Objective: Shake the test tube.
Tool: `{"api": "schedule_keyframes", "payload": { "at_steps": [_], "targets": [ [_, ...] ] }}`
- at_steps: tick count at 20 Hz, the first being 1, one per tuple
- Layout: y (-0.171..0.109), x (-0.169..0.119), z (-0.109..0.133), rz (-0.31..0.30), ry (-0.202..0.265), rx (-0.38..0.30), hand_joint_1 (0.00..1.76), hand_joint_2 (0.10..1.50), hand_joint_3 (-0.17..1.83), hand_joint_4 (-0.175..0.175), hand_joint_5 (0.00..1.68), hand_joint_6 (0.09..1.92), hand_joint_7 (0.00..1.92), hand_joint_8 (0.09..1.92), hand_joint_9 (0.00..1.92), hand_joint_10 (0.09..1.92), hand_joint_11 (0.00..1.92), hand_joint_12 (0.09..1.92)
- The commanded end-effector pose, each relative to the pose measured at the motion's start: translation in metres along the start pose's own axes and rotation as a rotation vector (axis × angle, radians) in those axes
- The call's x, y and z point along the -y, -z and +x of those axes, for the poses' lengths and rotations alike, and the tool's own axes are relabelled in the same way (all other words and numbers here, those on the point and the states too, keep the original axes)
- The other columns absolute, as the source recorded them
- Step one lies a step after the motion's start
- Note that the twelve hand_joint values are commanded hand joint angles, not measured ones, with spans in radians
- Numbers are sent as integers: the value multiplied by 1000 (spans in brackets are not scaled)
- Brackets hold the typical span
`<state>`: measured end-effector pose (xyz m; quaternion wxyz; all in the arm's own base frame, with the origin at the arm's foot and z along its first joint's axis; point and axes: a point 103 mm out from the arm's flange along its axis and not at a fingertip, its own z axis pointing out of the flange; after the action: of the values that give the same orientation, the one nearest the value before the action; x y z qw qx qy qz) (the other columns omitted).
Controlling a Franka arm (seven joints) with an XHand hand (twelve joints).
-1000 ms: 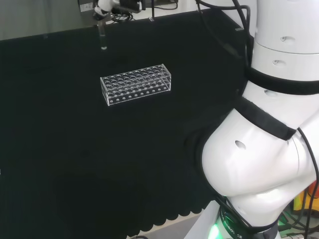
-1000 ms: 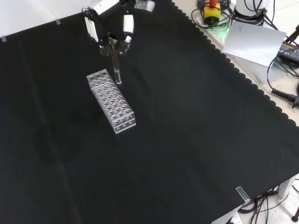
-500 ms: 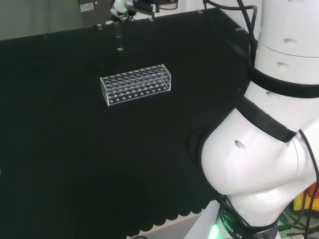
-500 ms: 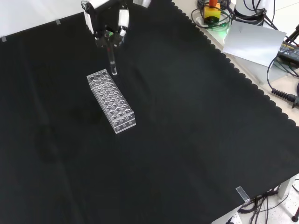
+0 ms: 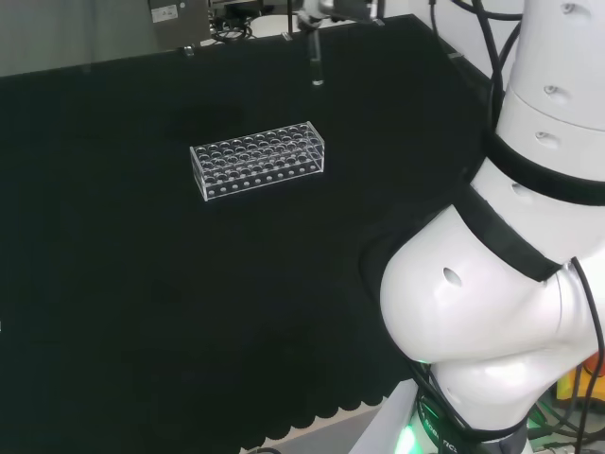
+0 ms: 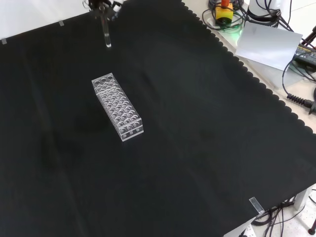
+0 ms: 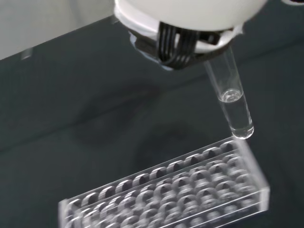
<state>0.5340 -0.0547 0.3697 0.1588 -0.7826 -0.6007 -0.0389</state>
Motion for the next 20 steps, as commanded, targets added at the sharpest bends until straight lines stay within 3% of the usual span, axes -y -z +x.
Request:
{"api": "schedule_keyframes", "payload": {
  "at_steps": [1,4,12,20],
  "targets": [
    [10,1,-31,-35,-70,14,1324,774,440,-175,1327,178,1313,806,1570,668,1161,888],
    [5,0,-20,-23,-50,11,1324,774,440,-175,1328,176,1313,806,1570,668,1161,888],
    [-22,-5,44,43,62,-37,1324,774,439,-175,1329,173,1313,806,1570,668,1161,888],
    [-44,1,121,108,224,-84,1324,774,439,-175,1331,170,1314,805,1570,668,1161,889]
  ]
}}
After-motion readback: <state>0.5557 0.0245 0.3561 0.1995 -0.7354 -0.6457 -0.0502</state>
